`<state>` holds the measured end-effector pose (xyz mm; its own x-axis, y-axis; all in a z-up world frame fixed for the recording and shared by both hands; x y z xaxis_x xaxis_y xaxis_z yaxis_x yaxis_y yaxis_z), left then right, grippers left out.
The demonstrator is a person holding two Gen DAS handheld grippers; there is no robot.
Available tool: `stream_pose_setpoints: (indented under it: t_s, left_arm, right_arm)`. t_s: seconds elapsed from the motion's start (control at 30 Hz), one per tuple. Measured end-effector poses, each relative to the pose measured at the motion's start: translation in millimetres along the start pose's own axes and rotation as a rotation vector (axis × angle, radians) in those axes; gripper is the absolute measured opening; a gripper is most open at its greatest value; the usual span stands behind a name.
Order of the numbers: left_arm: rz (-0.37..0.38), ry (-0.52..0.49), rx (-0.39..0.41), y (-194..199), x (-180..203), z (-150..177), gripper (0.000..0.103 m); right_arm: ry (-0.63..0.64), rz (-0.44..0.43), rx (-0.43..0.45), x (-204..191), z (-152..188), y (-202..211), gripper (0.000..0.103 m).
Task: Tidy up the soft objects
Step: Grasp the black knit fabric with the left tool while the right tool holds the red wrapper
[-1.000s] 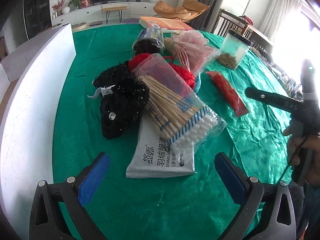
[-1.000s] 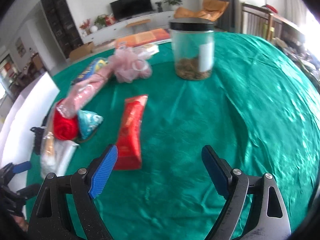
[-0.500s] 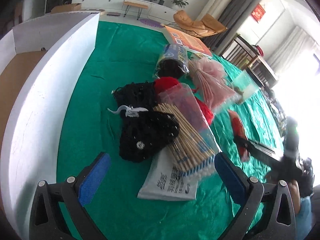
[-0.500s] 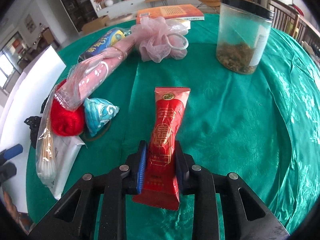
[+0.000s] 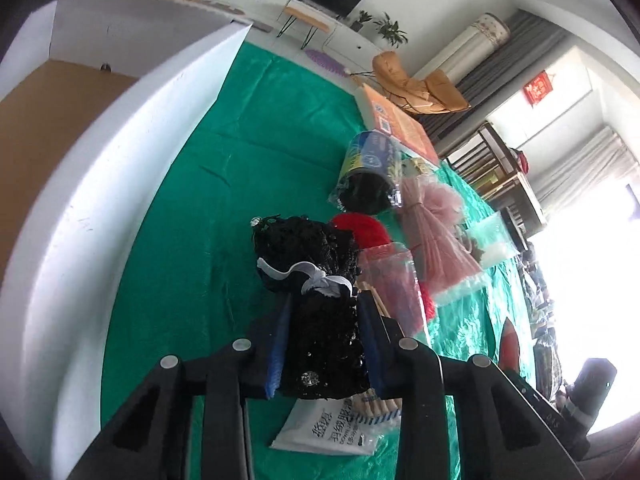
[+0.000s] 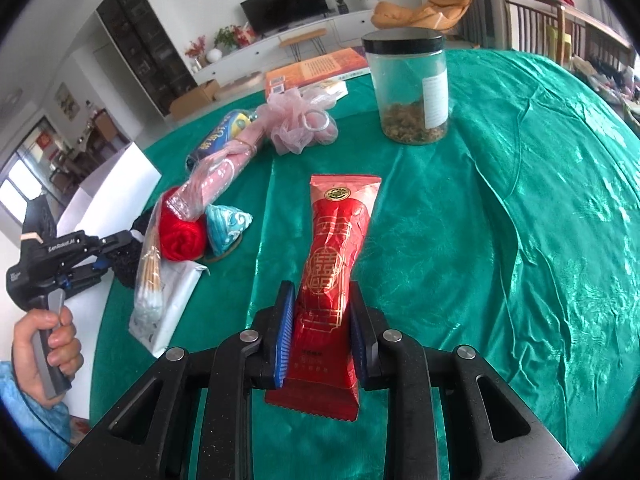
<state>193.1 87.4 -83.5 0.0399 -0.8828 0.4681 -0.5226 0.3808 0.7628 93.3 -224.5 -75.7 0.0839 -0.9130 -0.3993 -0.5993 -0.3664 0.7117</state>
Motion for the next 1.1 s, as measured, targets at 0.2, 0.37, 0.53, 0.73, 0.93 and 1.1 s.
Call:
stream_pose_setpoints:
  t_s: [0.2,0.37,0.53,0.73,0.93,1.1]
  left_arm:
    - [0.088,0.008,0.054,46,4,-1,0.025]
    - [0.088,-0.058,0.102,81,7,-12,0.025]
    - [-0.045,-0.227,0.012,55,23,11,0.026]
    - [-0.133,-0.140,-0.064,-15,6,38,0.027]
    - [-0.137,-0.129,-0.026,-7,16,34,0.049]
    - [-0.119,-0.207,0.050,19,28,26,0.103]
  right_arm:
    - [0.031,-0.055,0.031,-32,-15,18,0.027]
    - [0.078,-0.098,0.038,-65,-22,22,0.027]
    - [0.088,-0.112,0.030,-78,-20,17,0.027]
    - [0.095,-0.130,0.007,-82,-4,16,0.027]
    - [0.089,-0.138,0.007,-74,5,21,0.027]
    - [0.066,-0.159,0.016,-70,8,20,0.027]
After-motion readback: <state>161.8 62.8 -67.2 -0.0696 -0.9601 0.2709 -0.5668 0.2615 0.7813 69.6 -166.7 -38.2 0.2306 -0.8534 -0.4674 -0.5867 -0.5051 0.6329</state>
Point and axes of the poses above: each gripper's, at about its wrist camera, not at the fingertips, and y roughly against the way its jaws point, x to its right, z to its underside, the point moved 7 cm from there along -y, roughly the way its jaws point, and after that the axes turned 7 degrees about -z, right-handed, at the moved point
